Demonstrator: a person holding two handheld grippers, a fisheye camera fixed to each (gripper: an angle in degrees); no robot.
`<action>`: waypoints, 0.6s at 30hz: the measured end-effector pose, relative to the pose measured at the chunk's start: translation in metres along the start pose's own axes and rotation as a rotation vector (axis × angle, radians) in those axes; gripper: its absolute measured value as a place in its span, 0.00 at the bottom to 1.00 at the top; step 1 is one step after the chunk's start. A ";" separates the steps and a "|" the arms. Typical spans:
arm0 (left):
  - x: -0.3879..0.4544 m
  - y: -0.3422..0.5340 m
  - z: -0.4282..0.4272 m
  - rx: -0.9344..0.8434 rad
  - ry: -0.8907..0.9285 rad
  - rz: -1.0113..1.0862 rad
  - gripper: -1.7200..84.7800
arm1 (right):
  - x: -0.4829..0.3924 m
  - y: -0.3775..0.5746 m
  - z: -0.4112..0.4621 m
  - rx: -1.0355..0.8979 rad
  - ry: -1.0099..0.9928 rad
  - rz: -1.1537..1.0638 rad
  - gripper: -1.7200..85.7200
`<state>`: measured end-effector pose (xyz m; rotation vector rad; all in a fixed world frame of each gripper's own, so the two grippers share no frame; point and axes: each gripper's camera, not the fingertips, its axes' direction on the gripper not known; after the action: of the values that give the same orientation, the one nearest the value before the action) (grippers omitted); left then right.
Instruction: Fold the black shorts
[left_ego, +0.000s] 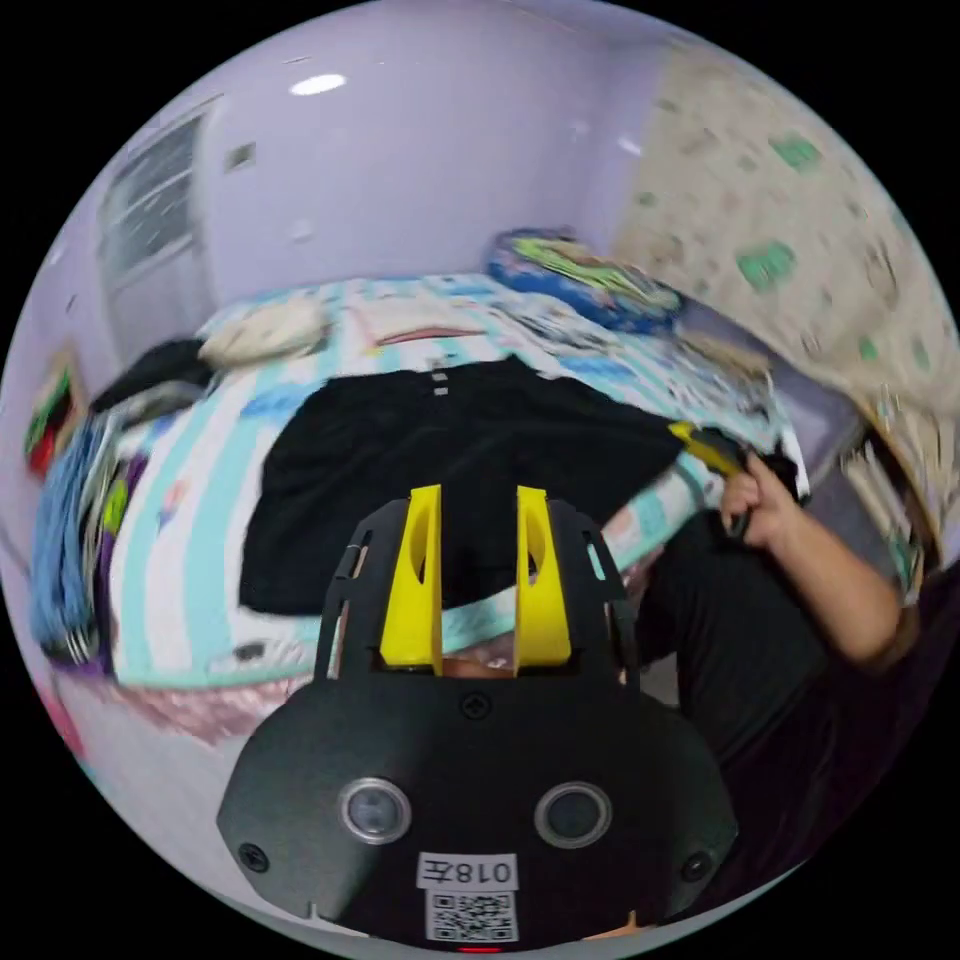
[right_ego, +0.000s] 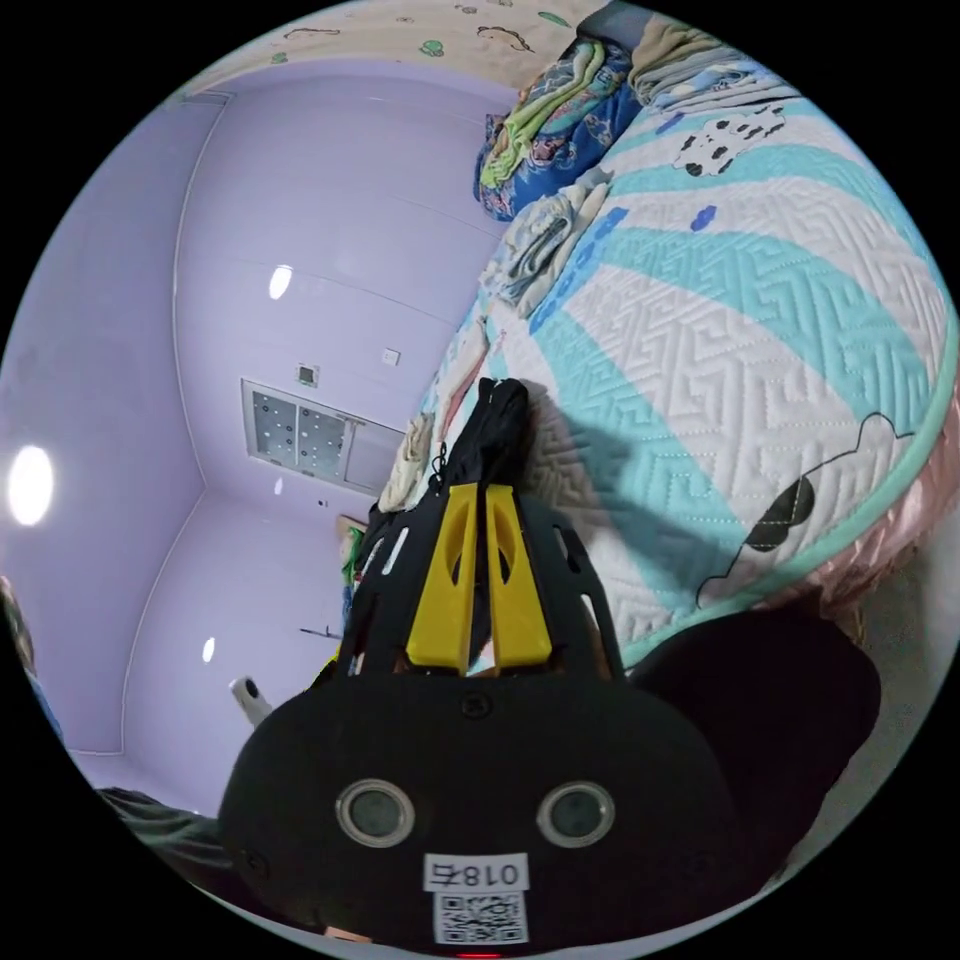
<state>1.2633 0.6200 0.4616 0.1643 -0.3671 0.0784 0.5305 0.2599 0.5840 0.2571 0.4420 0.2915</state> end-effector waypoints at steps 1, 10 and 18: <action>0.027 -0.010 0.003 -0.008 -0.004 0.075 0.15 | 0.003 0.003 0.000 0.004 -0.024 -0.002 0.02; 0.247 -0.046 0.094 -0.273 -0.315 0.672 0.18 | 0.028 0.028 0.001 -0.013 -0.215 0.005 0.02; 0.233 -0.017 0.053 -0.312 -0.411 0.768 0.04 | 0.027 0.056 0.012 -0.017 -0.296 -0.009 0.02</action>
<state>1.4628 0.6051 0.5925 -0.2843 -0.8324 0.7490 0.5467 0.3184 0.6010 0.2769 0.1479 0.2432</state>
